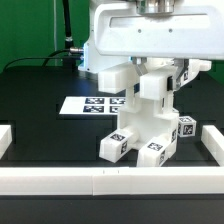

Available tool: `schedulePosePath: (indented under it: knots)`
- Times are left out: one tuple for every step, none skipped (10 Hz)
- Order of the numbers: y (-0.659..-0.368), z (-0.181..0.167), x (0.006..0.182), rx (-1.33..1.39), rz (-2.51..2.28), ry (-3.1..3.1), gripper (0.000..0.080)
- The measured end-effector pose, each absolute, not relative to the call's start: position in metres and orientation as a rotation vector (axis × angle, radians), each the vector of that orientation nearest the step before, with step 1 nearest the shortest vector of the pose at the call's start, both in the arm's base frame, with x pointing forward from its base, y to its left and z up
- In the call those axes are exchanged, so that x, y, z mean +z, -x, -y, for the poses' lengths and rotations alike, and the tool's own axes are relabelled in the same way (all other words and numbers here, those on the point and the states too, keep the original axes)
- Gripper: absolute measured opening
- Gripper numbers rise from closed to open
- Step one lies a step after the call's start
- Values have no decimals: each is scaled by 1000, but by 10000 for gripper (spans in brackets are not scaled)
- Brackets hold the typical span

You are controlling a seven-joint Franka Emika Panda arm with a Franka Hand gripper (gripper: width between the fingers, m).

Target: Assemble chair

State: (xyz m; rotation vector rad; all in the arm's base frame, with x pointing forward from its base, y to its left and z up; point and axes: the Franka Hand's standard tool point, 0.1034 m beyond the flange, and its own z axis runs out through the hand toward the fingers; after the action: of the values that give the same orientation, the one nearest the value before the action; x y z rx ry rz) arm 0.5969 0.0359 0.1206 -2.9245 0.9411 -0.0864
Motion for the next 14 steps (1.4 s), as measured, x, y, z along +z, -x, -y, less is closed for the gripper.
schedulePosePath:
  knots:
    - [-597,-36,121,-86,-941,2925,285]
    - [-597,-36,120,-86,-941,2925,285]
    - [-598,-36,119,-97,-942,2925,285]
    - [-598,-37,119,-101,-947,2923,285]
    - [-597,-40,118,-99,-951,2923,285]
    - [-597,-42,117,-97,-963,2919,285]
    - [-597,-42,118,-97,-962,2919,285]
    - [-597,-42,117,-97,-961,2920,285]
    - [-597,-42,117,-97,-961,2920,285]
    - [-597,-42,116,-99,-967,2918,285]
    - [-597,-43,114,-104,-973,2918,285]
    - [-598,-44,113,-120,-983,2913,285]
    - [-596,-45,110,-113,-984,2916,285]
    - [-596,-45,108,-111,-983,2918,285]
